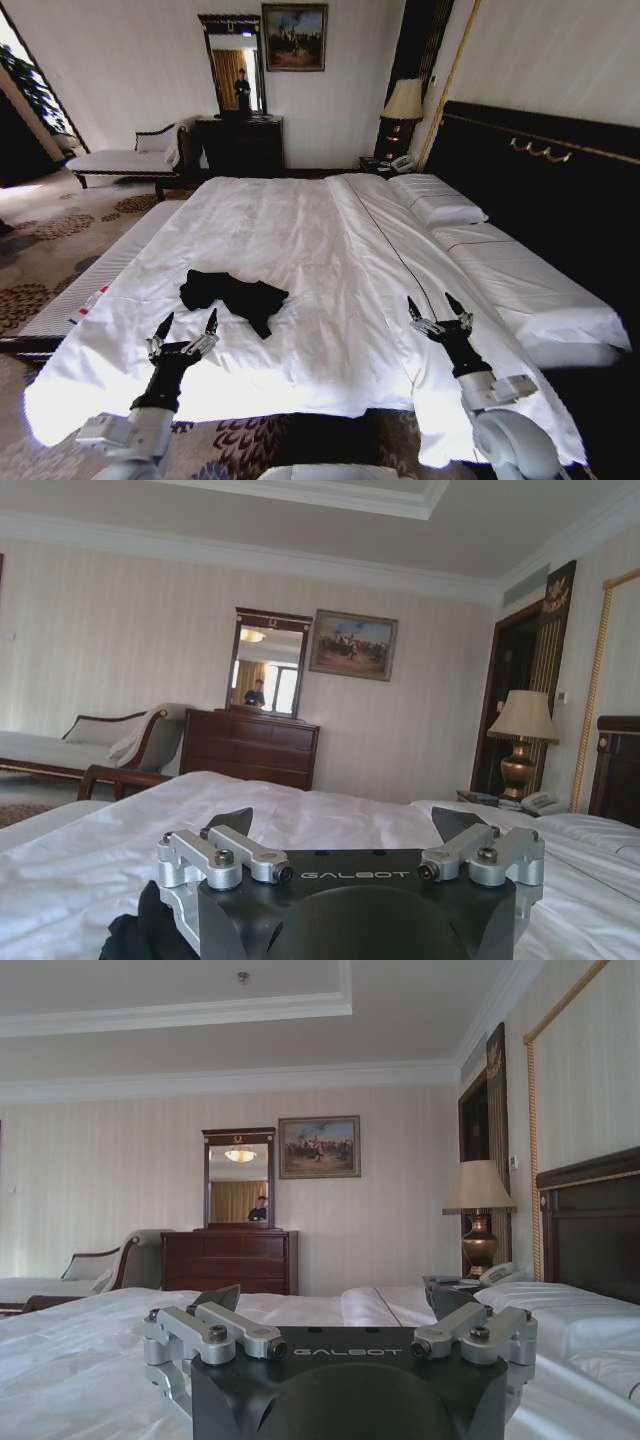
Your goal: Fold the clothes on the bed.
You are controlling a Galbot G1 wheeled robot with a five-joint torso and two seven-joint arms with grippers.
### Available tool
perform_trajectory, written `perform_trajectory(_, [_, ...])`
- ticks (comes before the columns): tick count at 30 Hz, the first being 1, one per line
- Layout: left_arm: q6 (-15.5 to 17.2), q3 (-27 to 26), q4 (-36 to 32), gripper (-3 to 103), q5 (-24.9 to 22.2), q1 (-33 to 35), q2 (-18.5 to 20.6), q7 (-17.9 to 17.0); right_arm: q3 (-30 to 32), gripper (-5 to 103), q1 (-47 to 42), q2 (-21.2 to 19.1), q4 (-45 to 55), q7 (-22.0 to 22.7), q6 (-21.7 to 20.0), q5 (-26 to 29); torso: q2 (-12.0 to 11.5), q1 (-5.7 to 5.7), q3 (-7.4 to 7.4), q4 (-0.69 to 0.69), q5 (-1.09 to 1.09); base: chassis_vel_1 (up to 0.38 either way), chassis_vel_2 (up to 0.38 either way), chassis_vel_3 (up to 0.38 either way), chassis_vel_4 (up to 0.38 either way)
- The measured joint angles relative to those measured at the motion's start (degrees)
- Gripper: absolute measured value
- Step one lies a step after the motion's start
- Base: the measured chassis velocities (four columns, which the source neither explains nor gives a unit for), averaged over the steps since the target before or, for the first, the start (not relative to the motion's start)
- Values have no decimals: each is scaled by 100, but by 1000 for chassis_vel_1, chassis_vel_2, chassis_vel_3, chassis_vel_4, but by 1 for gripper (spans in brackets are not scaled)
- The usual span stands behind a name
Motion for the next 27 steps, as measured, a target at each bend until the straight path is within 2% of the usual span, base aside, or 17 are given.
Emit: perform_trajectory(27, [-131,-94,0,100,-9,123,32,3,7,100,-101,154,90,-76,88,-70,0,0,0,1,0,-3,17,1,-18])
